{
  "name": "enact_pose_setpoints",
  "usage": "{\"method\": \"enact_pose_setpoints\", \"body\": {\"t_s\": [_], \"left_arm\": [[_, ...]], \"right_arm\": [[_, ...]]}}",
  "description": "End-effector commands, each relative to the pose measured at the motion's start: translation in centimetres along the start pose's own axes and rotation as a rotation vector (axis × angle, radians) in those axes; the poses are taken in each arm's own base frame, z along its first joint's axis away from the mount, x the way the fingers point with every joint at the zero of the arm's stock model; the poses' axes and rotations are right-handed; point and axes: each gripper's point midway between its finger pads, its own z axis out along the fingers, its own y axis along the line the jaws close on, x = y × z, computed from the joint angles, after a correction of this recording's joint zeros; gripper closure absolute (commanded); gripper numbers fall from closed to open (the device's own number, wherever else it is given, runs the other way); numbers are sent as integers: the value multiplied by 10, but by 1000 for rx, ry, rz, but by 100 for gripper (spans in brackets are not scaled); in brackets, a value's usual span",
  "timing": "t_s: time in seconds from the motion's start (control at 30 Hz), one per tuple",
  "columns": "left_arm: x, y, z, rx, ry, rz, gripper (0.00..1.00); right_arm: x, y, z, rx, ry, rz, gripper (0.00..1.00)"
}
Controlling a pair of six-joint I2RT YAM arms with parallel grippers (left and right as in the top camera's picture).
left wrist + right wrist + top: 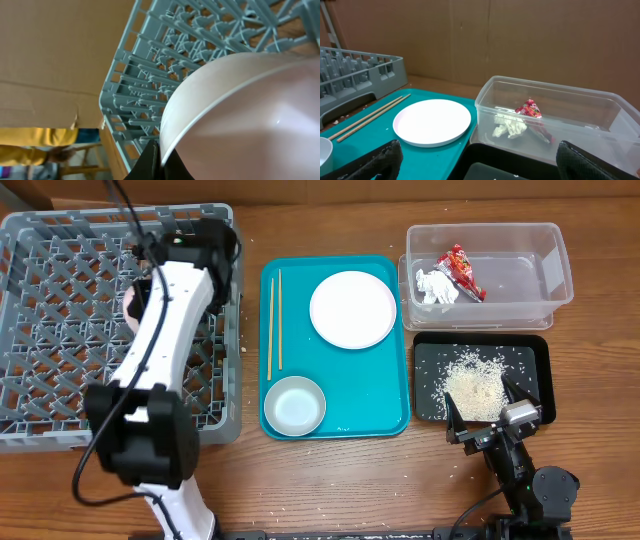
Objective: Sort waste into correct bins and load items into the dishwasher
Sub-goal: 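Carry the pink bowl left into the rack and release, then reach the left gripper to the white plate and grasp its rim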
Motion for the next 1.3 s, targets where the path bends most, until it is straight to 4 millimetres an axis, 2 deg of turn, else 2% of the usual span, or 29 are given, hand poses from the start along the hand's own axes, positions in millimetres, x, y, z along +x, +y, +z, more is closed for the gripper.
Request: {"method": "enact_pose_setpoints", "body": {"t_s": [0.0, 0.17, 0.37, 0.53, 0.67, 0.8, 0.9, 0.97, 1.0, 1.03, 1.07, 1.13, 1.17, 1.23, 1.27], "left_arm": [[-3, -18, 4, -68, -34, 51, 96], [4, -39, 2, -84, -38, 138, 96], [11, -55, -18, -61, -67, 191, 96], [19, -61, -30, -41, -68, 190, 96], [26, -55, -31, -54, -45, 198, 96], [43, -54, -31, -28, 37, 210, 92], [58, -63, -32, 32, 115, 206, 90], [65, -69, -33, 68, 155, 184, 85], [67, -72, -34, 85, 168, 178, 77], [71, -77, -35, 112, 195, 174, 61], [75, -80, -38, 135, 215, 173, 52], [83, -87, -44, 183, 254, 191, 48], [85, -91, -48, 209, 267, 206, 48], [85, -97, -60, 268, 275, 245, 62], [83, -99, -69, 304, 276, 251, 64]], "right_arm": [[2, 0, 0, -1, -1, 7, 0], [2, 0, 0, -1, -1, 7, 0], [2, 0, 0, -1, -1, 7, 0], [2, 0, 0, -1, -1, 7, 0], [2, 0, 0, -1, -1, 6, 0], [2, 0, 0, -1, -1, 7, 0], [2, 0, 0, -1, -1, 7, 0], [2, 0, 0, -1, -1, 7, 0], [2, 0, 0, -1, -1, 7, 0], [2, 0, 0, -1, -1, 7, 1], [2, 0, 0, -1, -1, 7, 0], [2, 0, 0, -1, -1, 7, 0], [2, 0, 0, -1, -1, 7, 0], [2, 0, 0, -1, -1, 7, 0], [2, 0, 0, -1, -1, 7, 0]]}}
